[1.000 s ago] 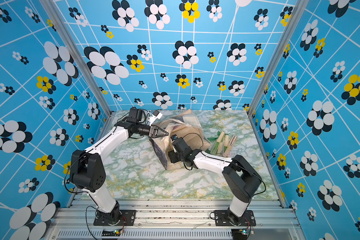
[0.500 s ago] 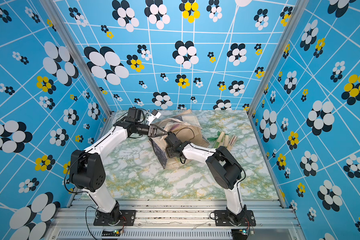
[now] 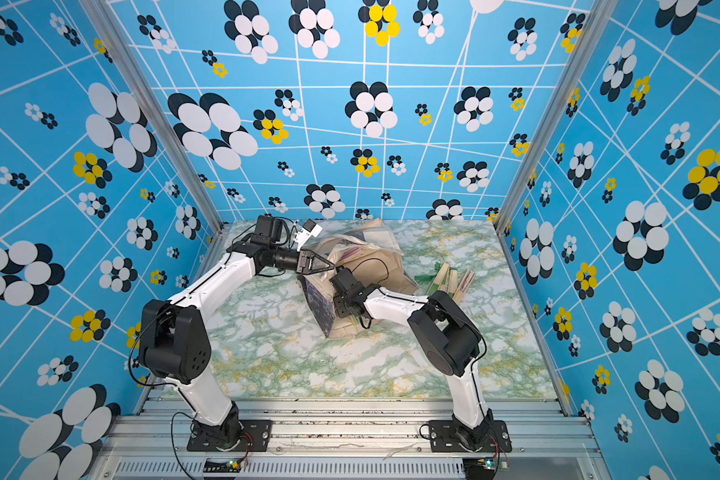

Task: Take out the folding fans from the tote bags
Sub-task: Pick up the folding fan from the canvas bag.

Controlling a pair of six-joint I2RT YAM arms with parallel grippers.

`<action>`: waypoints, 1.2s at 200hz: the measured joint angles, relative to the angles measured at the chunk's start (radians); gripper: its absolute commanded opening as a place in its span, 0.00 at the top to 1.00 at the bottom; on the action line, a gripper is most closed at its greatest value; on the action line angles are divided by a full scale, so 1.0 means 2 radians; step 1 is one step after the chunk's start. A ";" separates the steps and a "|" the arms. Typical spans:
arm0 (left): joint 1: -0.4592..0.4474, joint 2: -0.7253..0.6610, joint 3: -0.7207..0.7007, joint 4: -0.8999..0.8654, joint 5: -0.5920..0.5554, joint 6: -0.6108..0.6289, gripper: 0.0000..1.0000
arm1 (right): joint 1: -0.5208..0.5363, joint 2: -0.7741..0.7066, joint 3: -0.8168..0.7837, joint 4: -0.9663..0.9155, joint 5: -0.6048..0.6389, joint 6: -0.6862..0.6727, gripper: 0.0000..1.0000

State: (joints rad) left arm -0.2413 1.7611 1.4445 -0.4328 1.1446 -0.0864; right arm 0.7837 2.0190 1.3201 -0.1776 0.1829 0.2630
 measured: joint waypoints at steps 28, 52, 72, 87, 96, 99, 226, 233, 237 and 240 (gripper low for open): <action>-0.001 0.000 0.000 0.000 0.010 0.000 1.00 | -0.009 -0.002 -0.035 0.033 -0.017 0.016 0.41; -0.001 0.000 0.000 0.002 0.021 -0.002 1.00 | -0.014 -0.009 -0.054 0.061 -0.030 0.026 0.40; -0.001 0.000 0.000 0.004 0.023 -0.002 1.00 | -0.017 -0.010 -0.059 0.073 -0.034 0.033 0.49; -0.001 0.000 0.000 0.005 0.023 -0.002 1.00 | -0.020 -0.010 -0.060 0.075 -0.037 0.036 0.60; -0.001 0.000 0.000 0.006 0.024 -0.002 1.00 | -0.022 -0.010 -0.060 0.077 -0.041 0.037 0.65; -0.001 0.000 0.000 0.006 0.024 -0.002 1.00 | -0.022 -0.010 -0.060 0.077 -0.041 0.041 0.66; -0.001 0.000 0.000 0.006 0.029 -0.002 1.00 | -0.026 -0.088 -0.161 0.133 -0.088 0.052 0.84; -0.001 0.000 0.000 0.006 0.029 -0.002 1.00 | -0.026 -0.103 -0.172 0.134 -0.092 0.055 0.85; -0.001 0.000 0.000 0.006 0.029 -0.002 1.00 | -0.026 -0.112 -0.178 0.134 -0.095 0.055 0.85; -0.001 0.000 0.000 0.006 0.029 -0.002 1.00 | -0.026 -0.118 -0.182 0.135 -0.097 0.056 0.85</action>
State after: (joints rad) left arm -0.2424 1.7611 1.4445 -0.4213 1.2018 -0.0906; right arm 0.7322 1.7821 0.9554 0.0929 -0.0105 0.3756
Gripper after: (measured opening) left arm 0.077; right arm 0.173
